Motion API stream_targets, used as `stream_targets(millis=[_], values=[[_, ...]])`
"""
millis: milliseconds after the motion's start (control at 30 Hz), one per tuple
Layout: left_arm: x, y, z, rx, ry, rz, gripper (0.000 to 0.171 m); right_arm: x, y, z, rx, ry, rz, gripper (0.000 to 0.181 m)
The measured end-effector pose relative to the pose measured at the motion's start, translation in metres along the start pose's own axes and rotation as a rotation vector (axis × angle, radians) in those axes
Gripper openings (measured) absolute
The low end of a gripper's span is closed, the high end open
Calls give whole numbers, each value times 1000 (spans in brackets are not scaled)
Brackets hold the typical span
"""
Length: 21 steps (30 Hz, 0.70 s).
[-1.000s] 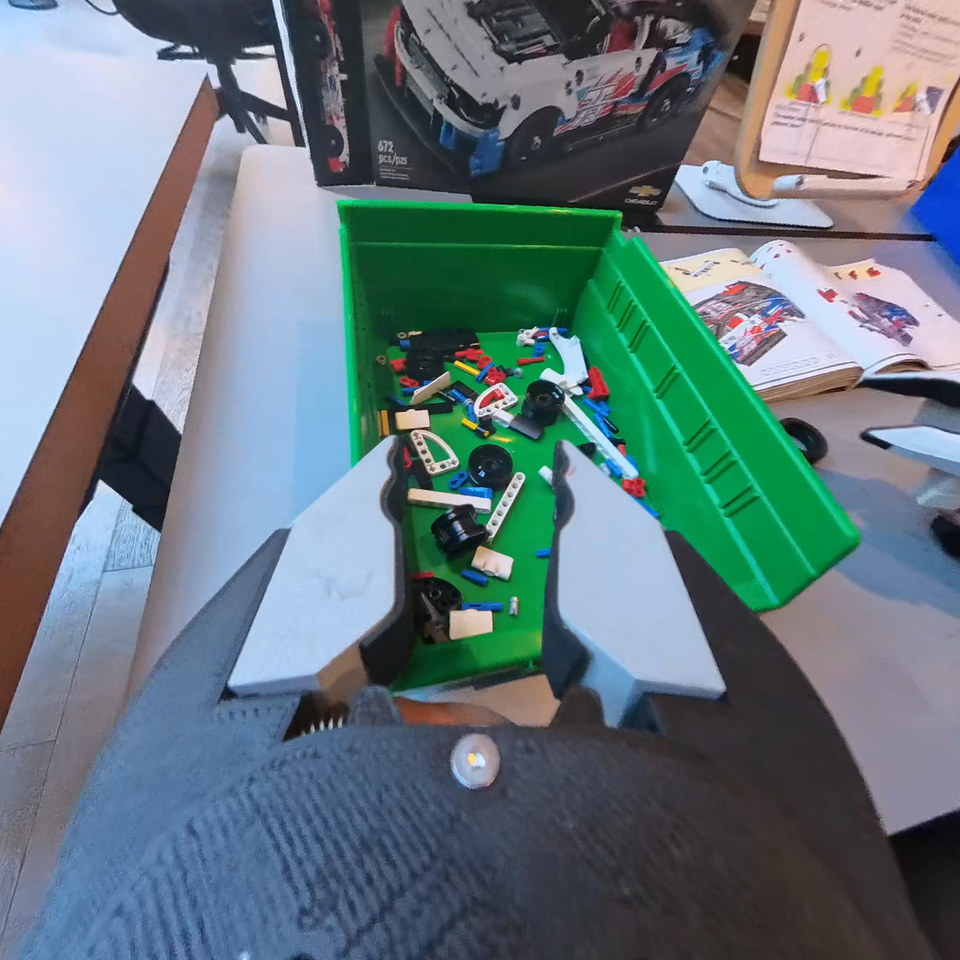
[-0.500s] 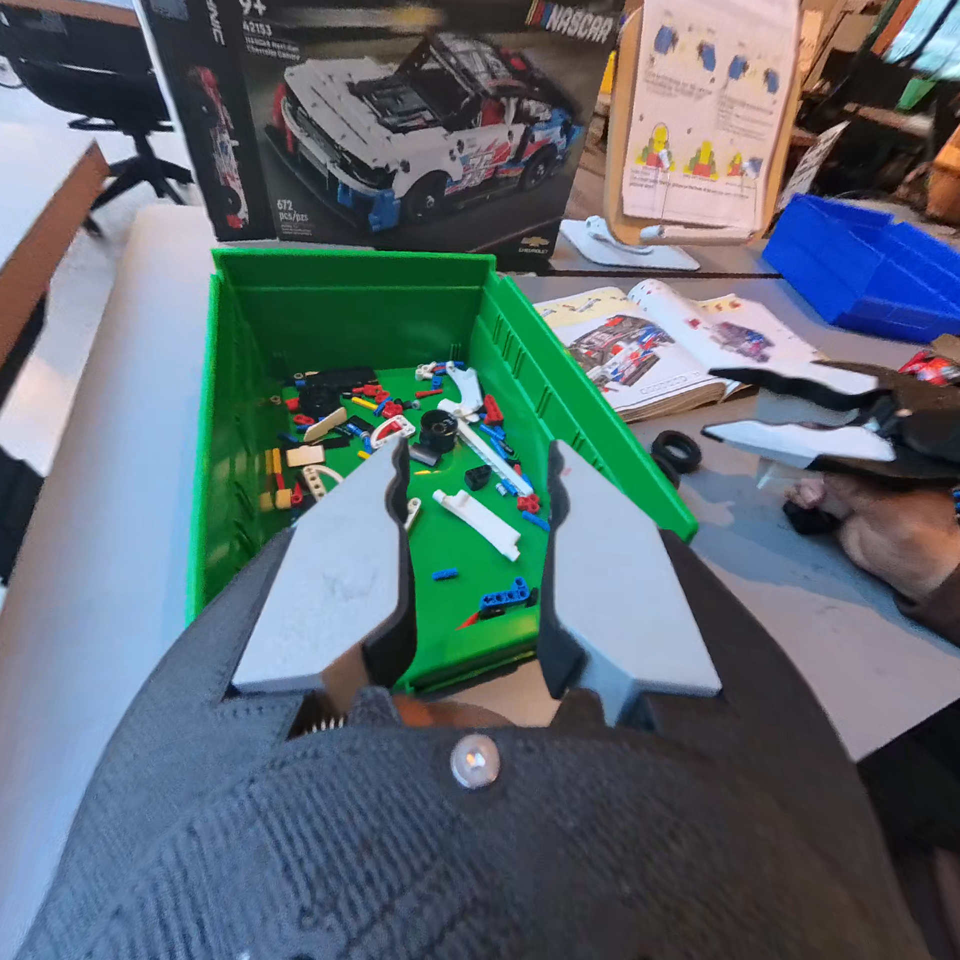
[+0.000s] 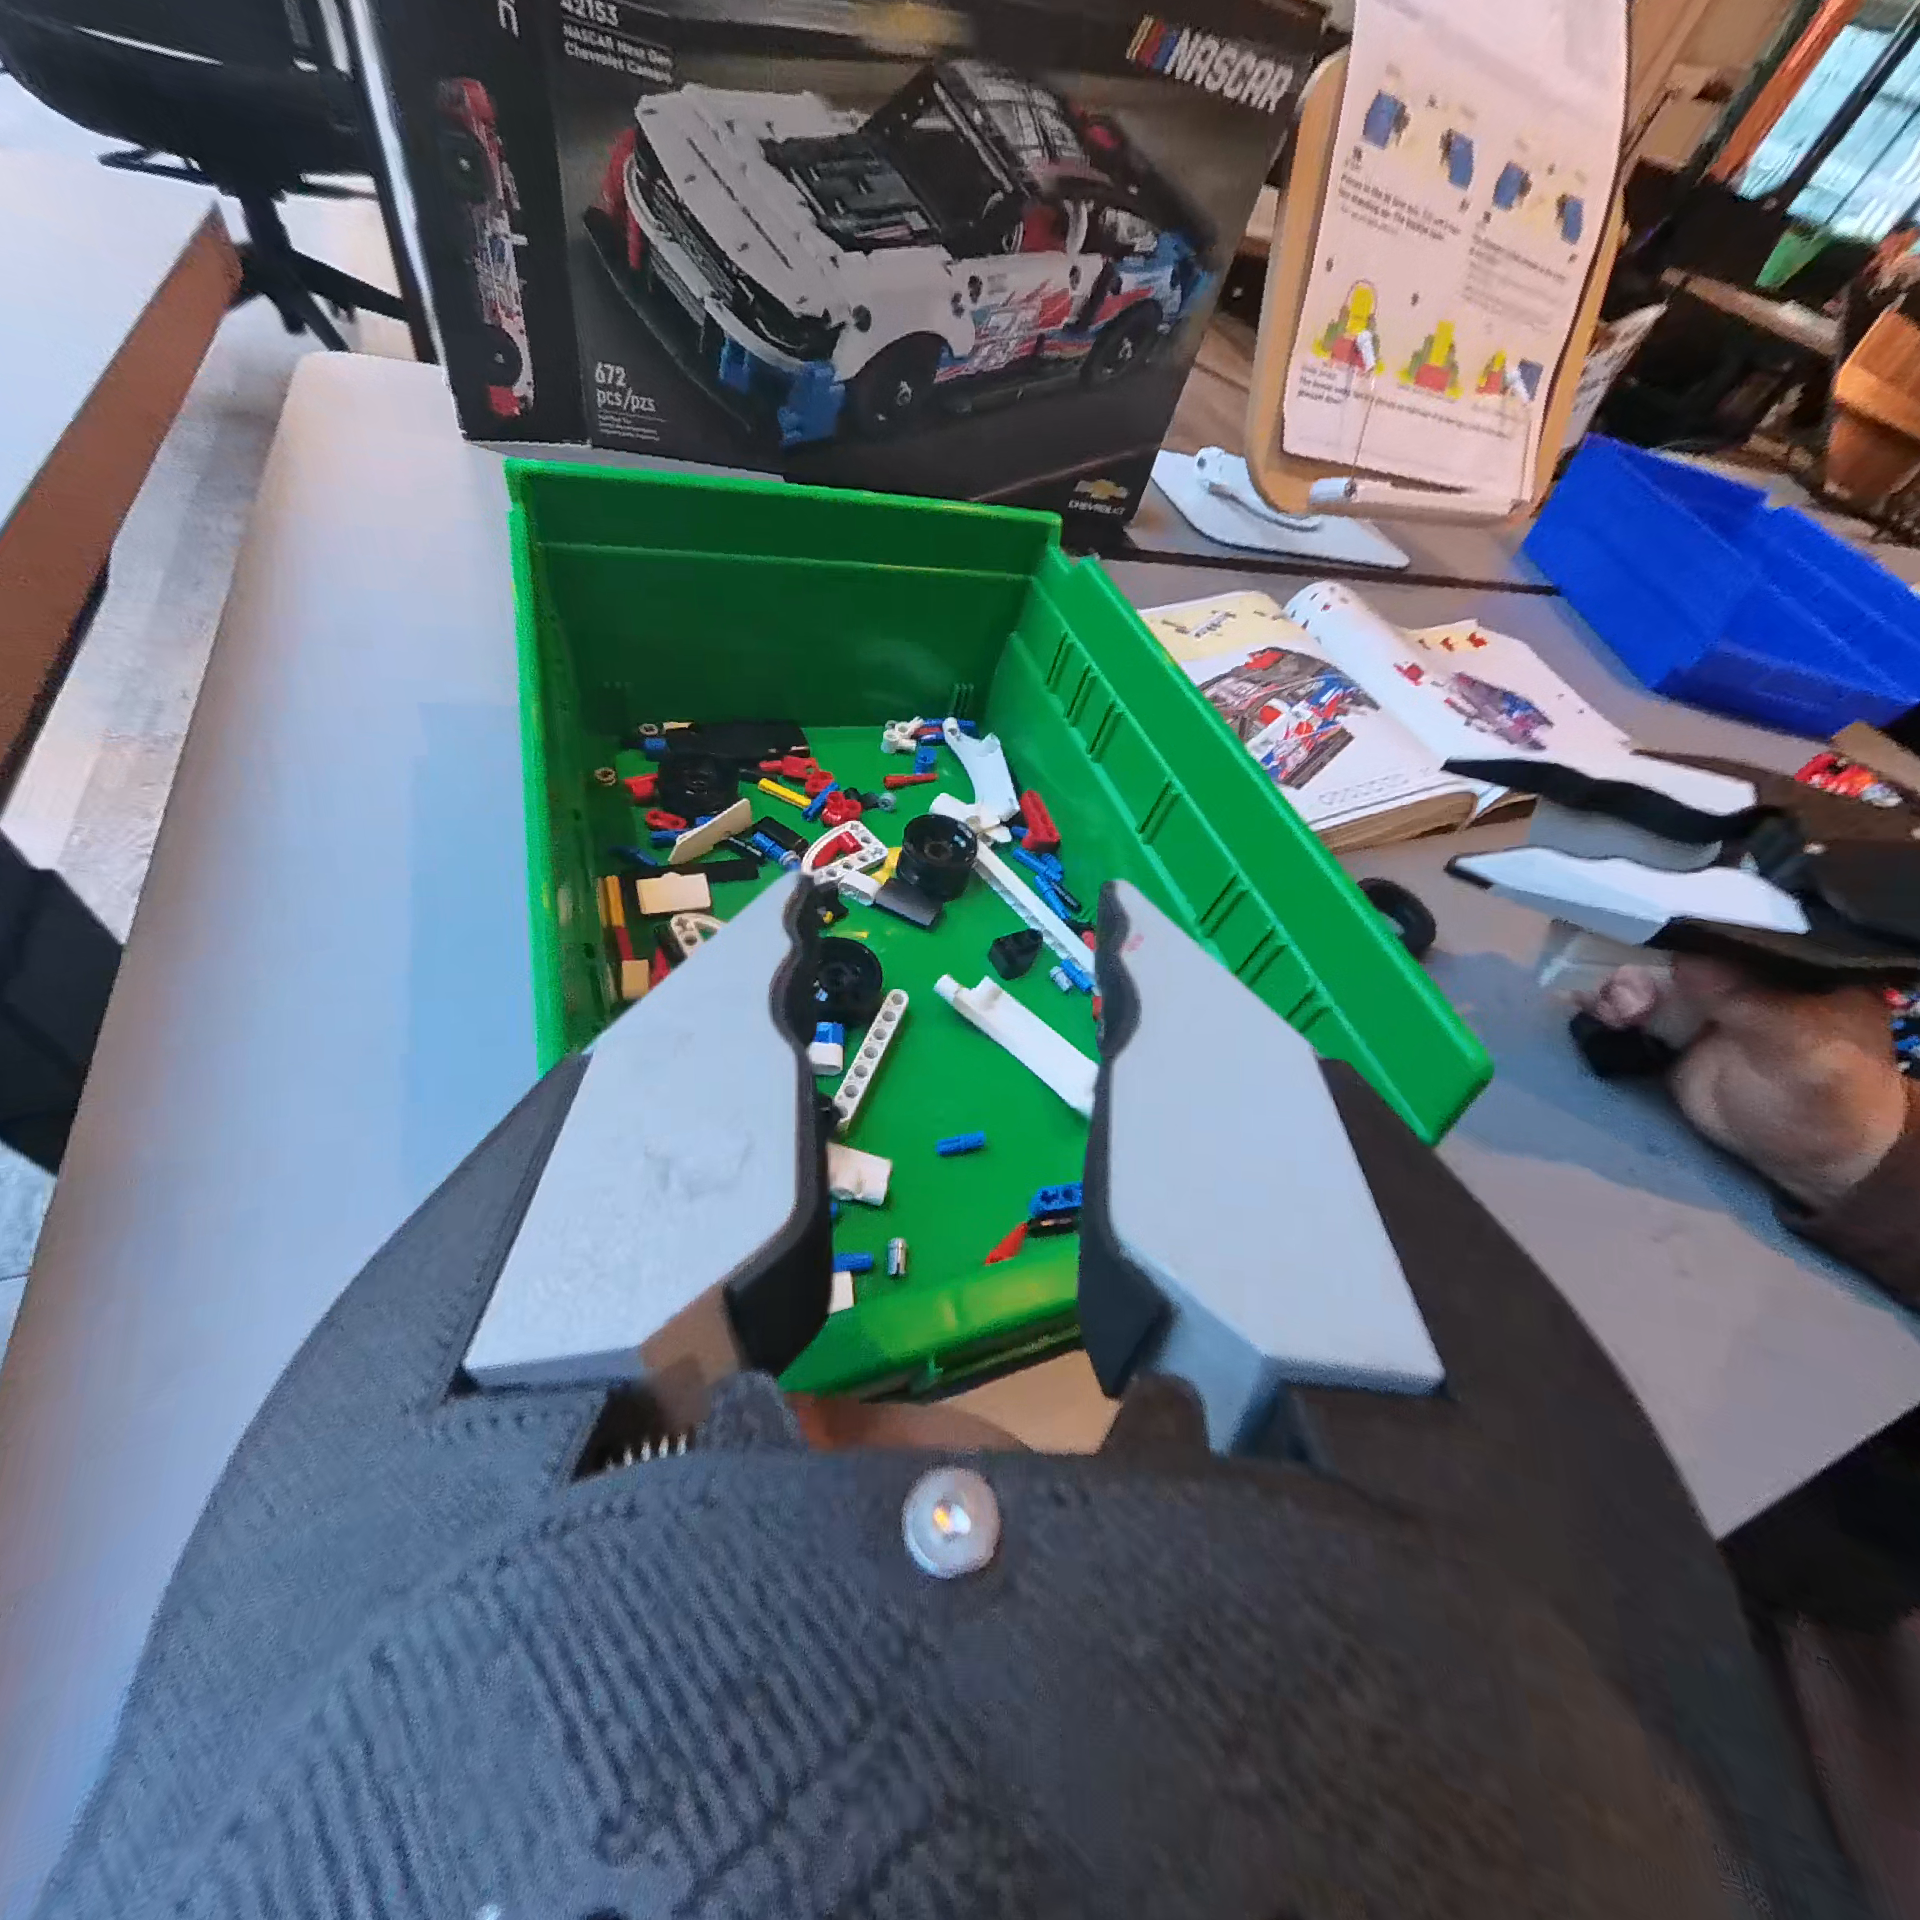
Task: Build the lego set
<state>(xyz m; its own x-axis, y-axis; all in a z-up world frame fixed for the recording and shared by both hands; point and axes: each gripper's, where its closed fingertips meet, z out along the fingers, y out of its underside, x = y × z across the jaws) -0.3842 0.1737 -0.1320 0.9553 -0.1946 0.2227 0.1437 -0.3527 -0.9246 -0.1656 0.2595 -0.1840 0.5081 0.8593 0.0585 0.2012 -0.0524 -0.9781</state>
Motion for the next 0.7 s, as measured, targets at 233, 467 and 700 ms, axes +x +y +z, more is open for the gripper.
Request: stream_targets(millis=[233,467,700], values=[[14,2,0,-17,-11,75,50,1,-1,-1,9,10,0,56],[25,17,-37,-57,14,152,46,1,-2,-3,16,35,-29,55],[-15,17,-73,-37,-238,198,47,-1,-2,-4,14,51,-56,55]])
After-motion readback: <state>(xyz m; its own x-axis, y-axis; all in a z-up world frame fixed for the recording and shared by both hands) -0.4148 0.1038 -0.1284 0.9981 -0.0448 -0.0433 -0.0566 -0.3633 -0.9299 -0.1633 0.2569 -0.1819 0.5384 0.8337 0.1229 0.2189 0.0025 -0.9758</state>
